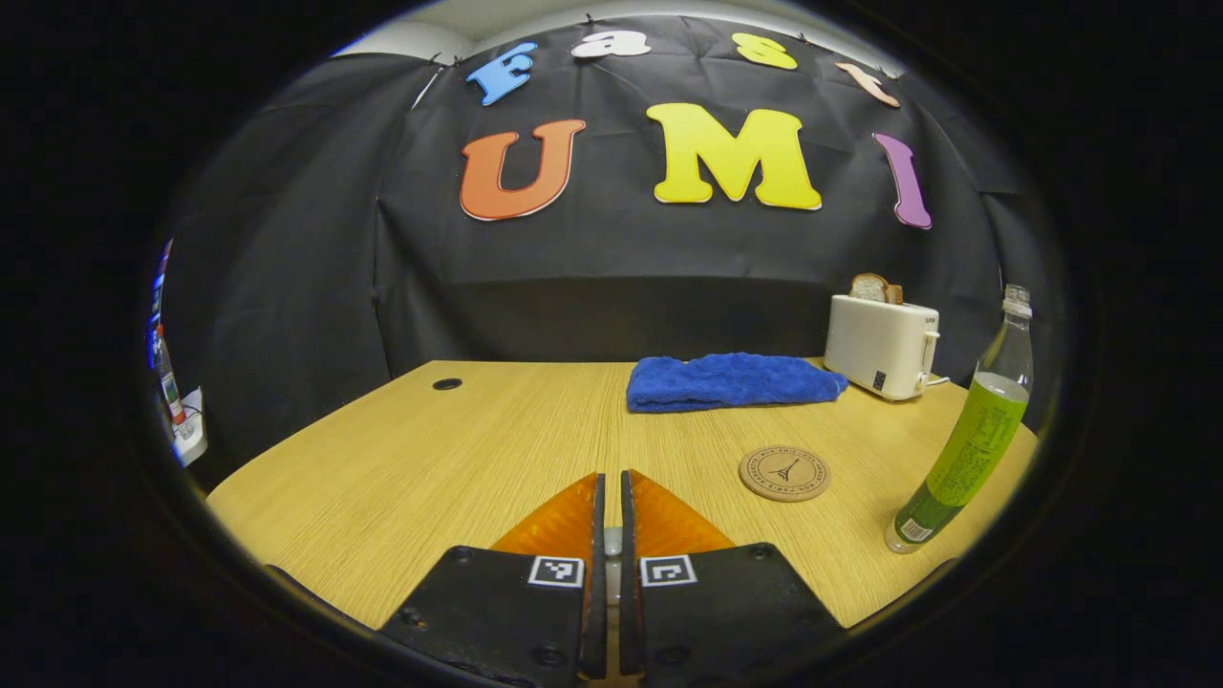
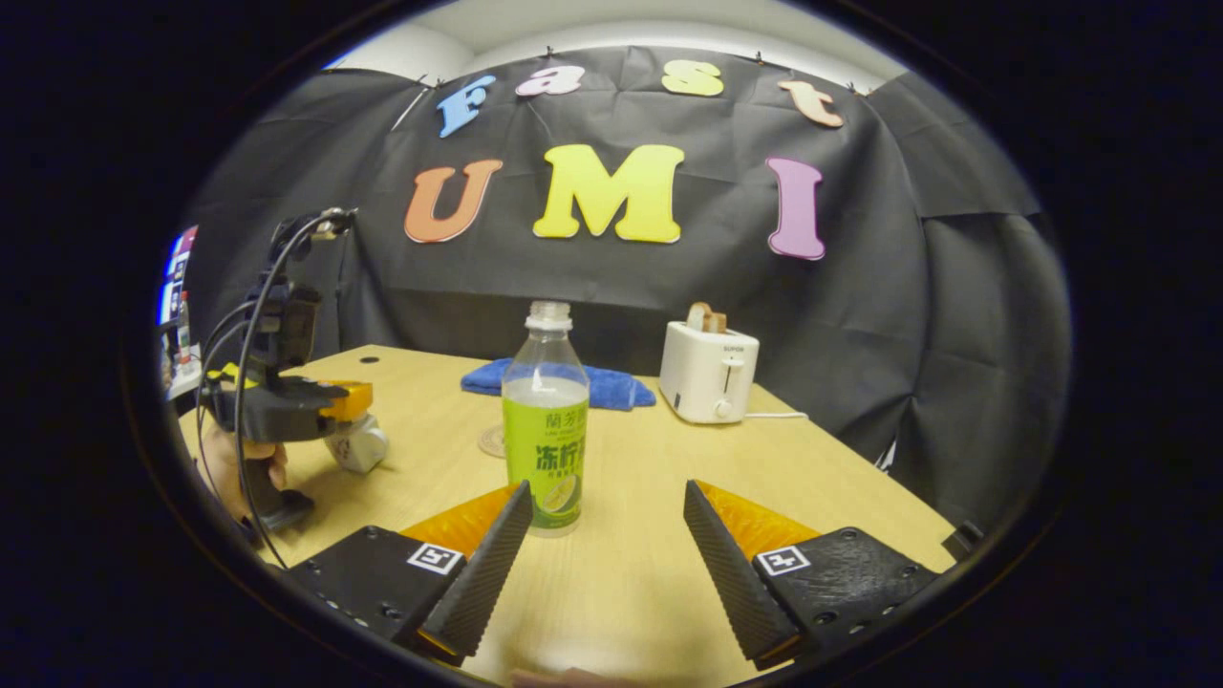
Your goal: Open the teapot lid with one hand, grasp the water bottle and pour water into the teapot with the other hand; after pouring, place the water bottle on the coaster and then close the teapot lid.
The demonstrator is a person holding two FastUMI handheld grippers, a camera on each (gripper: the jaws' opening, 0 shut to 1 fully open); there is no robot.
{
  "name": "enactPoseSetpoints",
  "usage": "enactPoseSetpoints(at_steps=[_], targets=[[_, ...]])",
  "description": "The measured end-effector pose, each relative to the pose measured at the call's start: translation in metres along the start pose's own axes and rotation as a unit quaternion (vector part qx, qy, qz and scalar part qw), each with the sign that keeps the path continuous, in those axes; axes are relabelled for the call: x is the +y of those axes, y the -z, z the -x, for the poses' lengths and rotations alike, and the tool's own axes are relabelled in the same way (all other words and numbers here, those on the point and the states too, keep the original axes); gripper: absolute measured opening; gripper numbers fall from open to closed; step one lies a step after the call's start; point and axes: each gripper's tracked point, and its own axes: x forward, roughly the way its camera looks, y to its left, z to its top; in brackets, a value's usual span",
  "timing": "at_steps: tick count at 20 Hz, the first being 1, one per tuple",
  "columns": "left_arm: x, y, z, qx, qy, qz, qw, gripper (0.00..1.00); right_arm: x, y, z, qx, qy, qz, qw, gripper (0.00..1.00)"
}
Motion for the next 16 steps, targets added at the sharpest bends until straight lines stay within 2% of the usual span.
enactPoseSetpoints(at_steps=[2, 6, 7, 9, 12, 16], targets=[[0.001, -0.018, 0.007, -0.018, -0.005, 0.001, 1.000, 0.07, 0.005, 0.002, 0.002, -0.005, -0.012, 0.002, 1.000, 0.96], [-0.003, -0.047, 0.030, -0.036, 0.005, -0.004, 0.999, 0.07, 0.002, 0.009, -0.009, -0.007, -0.009, 0.001, 1.000, 0.97], [-0.004, -0.052, 0.039, -0.040, 0.008, -0.009, 0.999, 0.07, 0.005, 0.011, -0.013, -0.001, -0.016, -0.010, 1.000, 0.93], [-0.001, -0.056, 0.056, -0.041, 0.009, -0.024, 0.999, 0.07, 0.011, 0.010, -0.019, -0.001, -0.034, -0.024, 0.999, 0.98], [0.004, -0.060, 0.078, -0.042, 0.005, -0.044, 0.998, 0.07, 0.018, 0.001, -0.032, -0.021, -0.053, -0.017, 0.998, 0.98], [0.015, -0.053, 0.105, -0.030, 0.001, -0.043, 0.999, 0.07, 0.033, -0.004, -0.049, -0.026, -0.077, -0.008, 0.997, 0.95]])
